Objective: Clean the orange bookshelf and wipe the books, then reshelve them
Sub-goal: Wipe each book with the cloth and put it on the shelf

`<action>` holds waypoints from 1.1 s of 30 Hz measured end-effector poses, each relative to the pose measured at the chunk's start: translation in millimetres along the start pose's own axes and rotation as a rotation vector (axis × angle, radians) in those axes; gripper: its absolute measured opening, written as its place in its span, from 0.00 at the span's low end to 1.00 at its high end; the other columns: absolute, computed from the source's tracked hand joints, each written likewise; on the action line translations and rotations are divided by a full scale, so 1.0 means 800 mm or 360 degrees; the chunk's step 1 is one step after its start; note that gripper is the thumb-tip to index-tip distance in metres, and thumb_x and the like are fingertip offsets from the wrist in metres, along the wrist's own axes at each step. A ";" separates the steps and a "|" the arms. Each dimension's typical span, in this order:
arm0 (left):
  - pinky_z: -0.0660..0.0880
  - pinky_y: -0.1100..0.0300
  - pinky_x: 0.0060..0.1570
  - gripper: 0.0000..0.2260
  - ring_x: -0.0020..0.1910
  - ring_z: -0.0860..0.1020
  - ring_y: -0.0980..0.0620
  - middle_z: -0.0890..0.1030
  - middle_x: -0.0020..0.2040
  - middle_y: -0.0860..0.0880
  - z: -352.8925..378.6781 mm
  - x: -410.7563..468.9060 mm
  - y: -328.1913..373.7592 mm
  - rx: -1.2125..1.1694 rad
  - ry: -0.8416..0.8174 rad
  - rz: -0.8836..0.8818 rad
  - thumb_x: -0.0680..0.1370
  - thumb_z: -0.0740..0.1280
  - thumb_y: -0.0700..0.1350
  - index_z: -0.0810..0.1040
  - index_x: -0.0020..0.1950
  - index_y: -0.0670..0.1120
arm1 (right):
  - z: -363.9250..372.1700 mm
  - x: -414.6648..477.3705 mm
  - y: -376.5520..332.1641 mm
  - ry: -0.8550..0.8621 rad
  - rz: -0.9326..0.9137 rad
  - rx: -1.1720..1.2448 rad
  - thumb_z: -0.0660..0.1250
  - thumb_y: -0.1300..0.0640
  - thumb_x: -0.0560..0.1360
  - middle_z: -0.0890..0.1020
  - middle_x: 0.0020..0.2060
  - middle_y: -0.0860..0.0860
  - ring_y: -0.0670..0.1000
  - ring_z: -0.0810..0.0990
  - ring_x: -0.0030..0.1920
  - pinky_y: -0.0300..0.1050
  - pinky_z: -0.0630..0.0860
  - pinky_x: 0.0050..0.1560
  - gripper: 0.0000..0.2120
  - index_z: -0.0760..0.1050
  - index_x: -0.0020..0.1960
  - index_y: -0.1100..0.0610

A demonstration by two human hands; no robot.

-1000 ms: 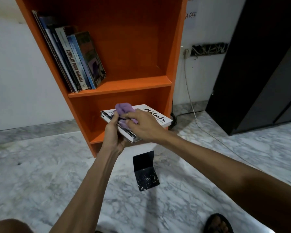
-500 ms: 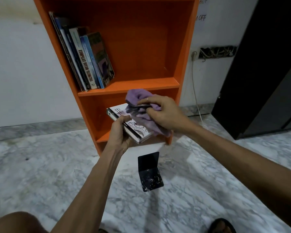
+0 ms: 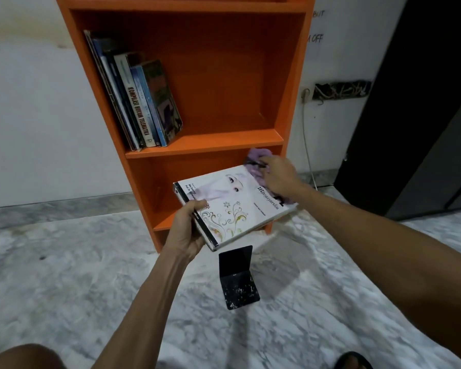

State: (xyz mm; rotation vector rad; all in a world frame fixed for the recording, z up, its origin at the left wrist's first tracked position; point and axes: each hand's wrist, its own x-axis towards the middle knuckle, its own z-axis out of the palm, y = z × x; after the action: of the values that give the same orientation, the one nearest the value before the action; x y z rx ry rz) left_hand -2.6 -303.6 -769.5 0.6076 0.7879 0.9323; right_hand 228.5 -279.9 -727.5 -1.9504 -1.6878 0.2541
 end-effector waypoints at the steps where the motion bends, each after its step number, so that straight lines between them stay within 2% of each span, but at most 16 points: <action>1: 0.70 0.37 0.65 0.16 0.59 0.79 0.35 0.80 0.58 0.35 -0.003 0.000 0.001 -0.0013 -0.0002 -0.0016 0.76 0.62 0.40 0.74 0.63 0.35 | -0.005 0.000 0.010 0.0039 0.0190 0.0301 0.65 0.53 0.80 0.79 0.43 0.50 0.52 0.78 0.37 0.36 0.69 0.28 0.09 0.77 0.58 0.56; 4: 0.72 0.38 0.62 0.16 0.56 0.80 0.35 0.81 0.57 0.34 -0.003 0.002 0.009 -0.0015 -0.0097 -0.0021 0.76 0.62 0.41 0.76 0.61 0.35 | -0.018 -0.001 0.029 -0.0163 0.0722 0.1288 0.75 0.47 0.73 0.83 0.35 0.52 0.50 0.82 0.34 0.40 0.78 0.34 0.19 0.77 0.51 0.61; 7: 0.81 0.41 0.44 0.10 0.46 0.84 0.38 0.84 0.50 0.36 0.006 0.004 0.025 0.0017 -0.0150 0.0020 0.79 0.59 0.42 0.77 0.54 0.40 | -0.013 -0.001 0.042 -0.0345 0.0940 0.1618 0.86 0.53 0.55 0.85 0.55 0.57 0.55 0.85 0.53 0.49 0.81 0.55 0.45 0.72 0.67 0.61; 8: 0.81 0.42 0.42 0.11 0.45 0.84 0.38 0.84 0.49 0.37 0.010 0.006 0.031 0.0007 -0.0135 0.0047 0.80 0.60 0.44 0.78 0.55 0.41 | -0.010 -0.001 0.040 -0.0326 0.0926 0.1725 0.85 0.56 0.58 0.81 0.62 0.53 0.53 0.82 0.60 0.45 0.79 0.58 0.45 0.70 0.71 0.59; 9: 0.81 0.41 0.44 0.13 0.47 0.84 0.38 0.84 0.51 0.37 0.013 0.008 0.034 -0.0041 -0.0142 0.0082 0.81 0.60 0.48 0.79 0.56 0.41 | -0.007 -0.003 0.031 -0.0246 0.0903 0.1831 0.80 0.61 0.67 0.77 0.68 0.50 0.51 0.78 0.66 0.42 0.75 0.63 0.37 0.69 0.73 0.58; 11: 0.76 0.38 0.55 0.23 0.55 0.81 0.37 0.81 0.58 0.38 0.014 0.010 0.037 -0.0213 -0.0209 0.0148 0.79 0.61 0.59 0.82 0.59 0.43 | 0.002 -0.005 0.016 -0.0042 0.0889 0.2065 0.65 0.67 0.79 0.69 0.74 0.48 0.51 0.70 0.72 0.45 0.68 0.71 0.27 0.65 0.76 0.57; 13: 0.71 0.37 0.62 0.30 0.61 0.78 0.37 0.79 0.63 0.39 0.011 0.011 0.034 -0.0394 -0.0302 0.0198 0.74 0.64 0.64 0.77 0.66 0.44 | 0.018 -0.002 0.009 0.0115 0.0897 0.2204 0.62 0.66 0.81 0.69 0.73 0.46 0.52 0.72 0.70 0.44 0.71 0.67 0.25 0.64 0.76 0.55; 14: 0.71 0.37 0.63 0.32 0.63 0.77 0.37 0.78 0.64 0.39 0.010 0.010 0.030 -0.0438 -0.0348 0.0214 0.73 0.66 0.63 0.74 0.69 0.44 | 0.022 0.000 0.005 0.0240 0.0938 0.2206 0.62 0.65 0.81 0.74 0.68 0.46 0.51 0.78 0.63 0.43 0.76 0.58 0.21 0.69 0.72 0.53; 16: 0.75 0.38 0.58 0.29 0.60 0.79 0.39 0.80 0.61 0.39 0.011 0.010 0.020 -0.0341 -0.0278 0.0190 0.72 0.70 0.54 0.71 0.70 0.43 | 0.027 0.003 0.000 0.0426 0.1006 0.2111 0.66 0.62 0.80 0.81 0.57 0.48 0.48 0.83 0.49 0.49 0.82 0.46 0.09 0.77 0.56 0.50; 18: 0.79 0.41 0.49 0.23 0.53 0.83 0.43 0.84 0.55 0.41 0.017 0.015 0.014 -0.0134 -0.0059 0.0179 0.74 0.71 0.41 0.72 0.68 0.41 | 0.028 0.001 0.001 0.0469 0.1024 0.1810 0.68 0.58 0.79 0.84 0.49 0.53 0.53 0.85 0.46 0.54 0.83 0.46 0.03 0.75 0.49 0.52; 21: 0.81 0.43 0.41 0.16 0.45 0.85 0.45 0.85 0.47 0.43 0.018 0.026 0.016 -0.0095 0.0121 0.0181 0.75 0.69 0.34 0.74 0.63 0.40 | 0.022 -0.011 0.002 0.0506 0.0794 0.1051 0.66 0.55 0.80 0.82 0.44 0.50 0.52 0.82 0.44 0.42 0.75 0.39 0.03 0.74 0.51 0.55; 23: 0.82 0.44 0.40 0.12 0.44 0.85 0.45 0.85 0.46 0.43 0.018 0.028 0.021 -0.0026 0.0148 0.0236 0.75 0.68 0.33 0.75 0.57 0.41 | 0.017 -0.011 -0.002 0.0577 0.0406 0.0320 0.63 0.54 0.80 0.77 0.47 0.44 0.48 0.79 0.45 0.40 0.70 0.38 0.05 0.73 0.55 0.52; 24: 0.82 0.45 0.40 0.10 0.43 0.84 0.46 0.85 0.45 0.44 0.018 0.029 0.021 0.0036 0.0162 0.0262 0.75 0.68 0.33 0.76 0.54 0.42 | 0.015 -0.010 -0.010 0.0618 0.0190 0.0162 0.62 0.54 0.81 0.76 0.49 0.44 0.47 0.79 0.45 0.41 0.73 0.38 0.05 0.72 0.56 0.49; 27: 0.82 0.51 0.32 0.04 0.39 0.81 0.45 0.83 0.40 0.43 0.024 0.030 0.013 0.0243 0.0213 0.0307 0.74 0.68 0.33 0.78 0.44 0.42 | 0.023 -0.011 -0.063 0.0412 -0.0447 0.0345 0.63 0.53 0.80 0.74 0.60 0.48 0.47 0.78 0.54 0.43 0.80 0.52 0.12 0.72 0.63 0.46; 30: 0.82 0.49 0.37 0.07 0.41 0.82 0.44 0.83 0.42 0.42 0.026 0.030 0.004 0.0286 0.0125 0.0366 0.75 0.67 0.35 0.80 0.49 0.44 | 0.045 -0.026 -0.123 -0.0052 -0.0907 0.0169 0.65 0.51 0.80 0.70 0.72 0.53 0.52 0.67 0.70 0.42 0.58 0.69 0.19 0.73 0.70 0.50; 33: 0.79 0.56 0.29 0.09 0.35 0.81 0.48 0.83 0.37 0.46 0.019 0.016 0.003 0.0333 0.0086 0.0414 0.76 0.66 0.34 0.79 0.50 0.46 | 0.055 -0.007 -0.126 -0.0155 -0.1002 0.0230 0.64 0.50 0.80 0.68 0.74 0.53 0.53 0.63 0.74 0.49 0.55 0.74 0.20 0.72 0.72 0.49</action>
State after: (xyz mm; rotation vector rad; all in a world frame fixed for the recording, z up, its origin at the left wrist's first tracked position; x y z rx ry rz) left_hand 13.1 -292.8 -763.4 0.8861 0.8748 1.1151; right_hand 120.1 -266.3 -713.7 -1.2391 -2.1786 0.2235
